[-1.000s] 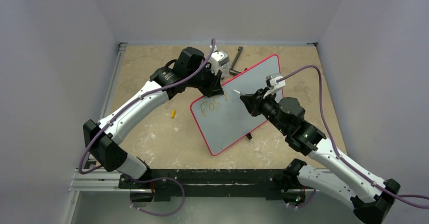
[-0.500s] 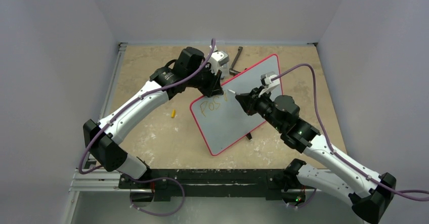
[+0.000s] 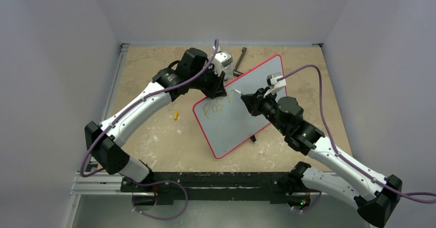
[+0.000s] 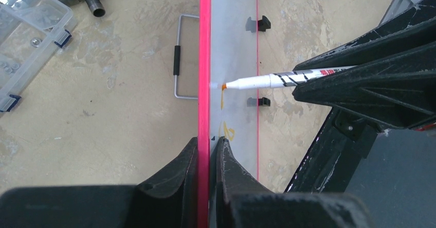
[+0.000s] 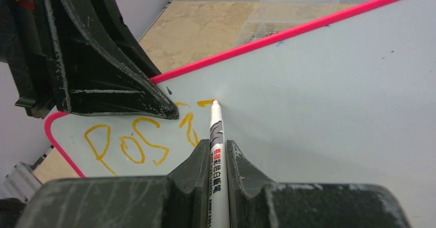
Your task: Write a sentence on the whiteboard
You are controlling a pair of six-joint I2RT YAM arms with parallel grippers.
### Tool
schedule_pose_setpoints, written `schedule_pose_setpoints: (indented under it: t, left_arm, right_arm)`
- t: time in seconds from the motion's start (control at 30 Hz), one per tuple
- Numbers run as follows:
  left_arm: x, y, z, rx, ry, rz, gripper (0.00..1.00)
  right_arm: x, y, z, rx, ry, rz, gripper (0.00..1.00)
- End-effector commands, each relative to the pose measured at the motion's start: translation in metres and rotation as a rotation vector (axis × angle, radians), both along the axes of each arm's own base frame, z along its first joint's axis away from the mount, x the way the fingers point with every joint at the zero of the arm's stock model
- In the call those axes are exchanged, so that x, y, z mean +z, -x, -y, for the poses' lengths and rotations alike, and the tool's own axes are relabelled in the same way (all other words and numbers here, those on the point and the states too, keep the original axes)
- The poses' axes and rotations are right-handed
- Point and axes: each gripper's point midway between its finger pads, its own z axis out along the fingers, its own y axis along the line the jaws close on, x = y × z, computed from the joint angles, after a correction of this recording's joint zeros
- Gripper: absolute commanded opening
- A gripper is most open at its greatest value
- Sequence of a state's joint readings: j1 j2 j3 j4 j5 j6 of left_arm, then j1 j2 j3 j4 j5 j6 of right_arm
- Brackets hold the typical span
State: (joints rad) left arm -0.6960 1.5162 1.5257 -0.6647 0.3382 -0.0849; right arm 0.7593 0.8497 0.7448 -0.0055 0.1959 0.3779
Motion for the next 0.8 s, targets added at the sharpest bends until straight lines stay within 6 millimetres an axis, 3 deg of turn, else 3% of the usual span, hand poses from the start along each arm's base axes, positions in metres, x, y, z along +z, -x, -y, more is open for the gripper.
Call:
schedule_pose_setpoints:
  t: [0.0, 0.2, 0.53, 0.77]
  left_arm:
    - [-0.031, 0.01, -0.014, -0.047, -0.15, 0.001, 0.0]
    - [-0.031, 0.01, -0.014, -0.047, -0.153, 0.001, 0.0]
    - [-0.031, 0.012, -0.012, -0.054, -0.142, -0.009, 0.0]
    - [-0.029, 0.013, -0.012, -0.055, -0.138, -0.006, 0.0]
  right_arm:
    - [-0.005, -0.01, 0.017, -0.11, 0.04, -0.029, 0.0]
    - [0.004, -0.008, 0.022, -0.121, 0.028, -0.016, 0.0]
    - [0.051, 0.018, 0.0, 0.083, -0.069, 0.108, 0.0]
    - [0.053, 0.004, -0.001, 0.025, -0.089, 0.082, 0.0]
